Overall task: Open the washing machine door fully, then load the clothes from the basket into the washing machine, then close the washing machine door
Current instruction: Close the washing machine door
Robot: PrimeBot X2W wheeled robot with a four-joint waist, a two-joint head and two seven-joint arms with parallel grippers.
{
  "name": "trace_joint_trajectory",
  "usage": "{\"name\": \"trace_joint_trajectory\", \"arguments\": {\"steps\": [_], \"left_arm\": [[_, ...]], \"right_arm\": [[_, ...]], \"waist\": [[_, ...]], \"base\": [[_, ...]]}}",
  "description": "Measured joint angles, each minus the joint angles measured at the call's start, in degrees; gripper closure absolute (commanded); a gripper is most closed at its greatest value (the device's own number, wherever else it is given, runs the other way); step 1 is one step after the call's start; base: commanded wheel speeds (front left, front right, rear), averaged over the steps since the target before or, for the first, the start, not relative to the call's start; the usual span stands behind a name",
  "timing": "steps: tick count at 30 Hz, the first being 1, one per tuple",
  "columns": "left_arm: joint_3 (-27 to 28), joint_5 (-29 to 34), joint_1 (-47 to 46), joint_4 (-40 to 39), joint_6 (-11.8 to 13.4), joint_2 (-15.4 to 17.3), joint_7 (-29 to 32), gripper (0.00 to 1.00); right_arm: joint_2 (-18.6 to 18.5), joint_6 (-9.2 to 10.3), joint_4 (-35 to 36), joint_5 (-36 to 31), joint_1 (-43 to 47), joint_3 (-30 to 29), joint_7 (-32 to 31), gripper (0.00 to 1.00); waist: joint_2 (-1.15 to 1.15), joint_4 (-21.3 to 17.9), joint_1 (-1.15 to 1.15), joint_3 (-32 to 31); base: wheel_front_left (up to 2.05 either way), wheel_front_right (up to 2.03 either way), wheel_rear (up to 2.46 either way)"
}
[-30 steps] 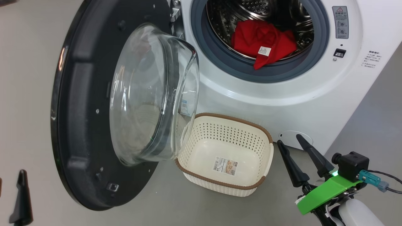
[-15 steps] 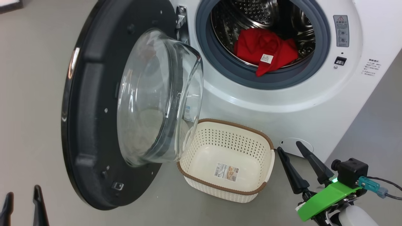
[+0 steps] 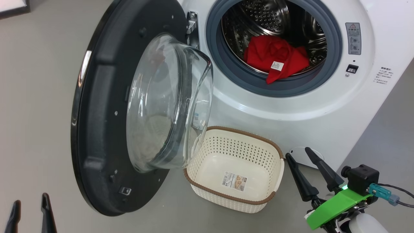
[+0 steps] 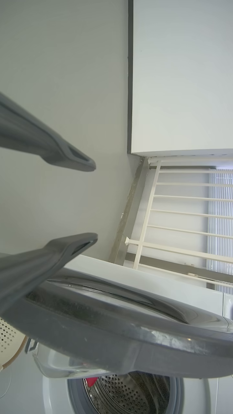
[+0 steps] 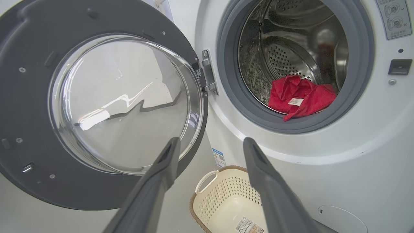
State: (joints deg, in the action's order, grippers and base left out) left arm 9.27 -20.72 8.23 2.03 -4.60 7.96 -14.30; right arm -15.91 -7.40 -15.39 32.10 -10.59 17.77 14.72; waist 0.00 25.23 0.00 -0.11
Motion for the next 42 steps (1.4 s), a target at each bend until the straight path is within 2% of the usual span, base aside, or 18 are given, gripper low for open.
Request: {"name": "trace_joint_trajectory", "arguments": {"steps": [31, 32, 33, 35, 36, 42], "left_arm": [[0.0, 1.4, 0.0, -2.2, 0.4, -0.8, 0.0, 0.01], [0.0, 1.4, 0.0, -2.3, 0.4, -0.8, 0.0, 0.16], [0.0, 1.4, 0.0, -2.4, 0.4, -0.8, 0.0, 0.39], [0.0, 1.4, 0.0, -2.7, 0.4, -0.7, 0.0, 0.73], [0.0, 1.4, 0.0, -3.0, 0.4, -0.7, 0.0, 1.0], [0.0, 1.0, 0.0, -4.7, 0.4, -0.1, 0.7, 1.0]], "right_arm": [[0.0, 0.0, 0.0, -0.2, 0.0, 0.0, 0.0, 0.0], [0.0, 0.0, 0.0, -0.2, 0.0, 0.0, 0.0, 0.0], [0.0, 0.0, 0.0, -0.2, 0.0, -0.1, 0.0, 0.0], [0.0, 0.0, 0.0, -0.2, 0.0, -0.1, 0.0, 0.0], [0.0, 0.0, 0.0, -0.2, 0.0, -0.1, 0.0, 0.0], [0.0, 0.0, 0.1, -0.2, 0.0, -0.4, 0.0, 0.0]], "waist": [[0.0, -0.3, 0.0, 0.7], [0.0, -0.4, 0.0, 0.7], [0.0, -0.4, 0.0, 0.7], [0.0, -0.4, 0.0, 0.7], [0.0, -0.4, 0.0, 0.7], [0.0, -0.5, 0.0, 1.1]], "base": [[0.0, 0.0, 0.0], [0.0, 0.0, 0.0], [0.0, 0.0, 0.0], [0.0, 0.0, 0.0], [0.0, 0.0, 0.0], [0.0, 0.0, 0.0]]}}
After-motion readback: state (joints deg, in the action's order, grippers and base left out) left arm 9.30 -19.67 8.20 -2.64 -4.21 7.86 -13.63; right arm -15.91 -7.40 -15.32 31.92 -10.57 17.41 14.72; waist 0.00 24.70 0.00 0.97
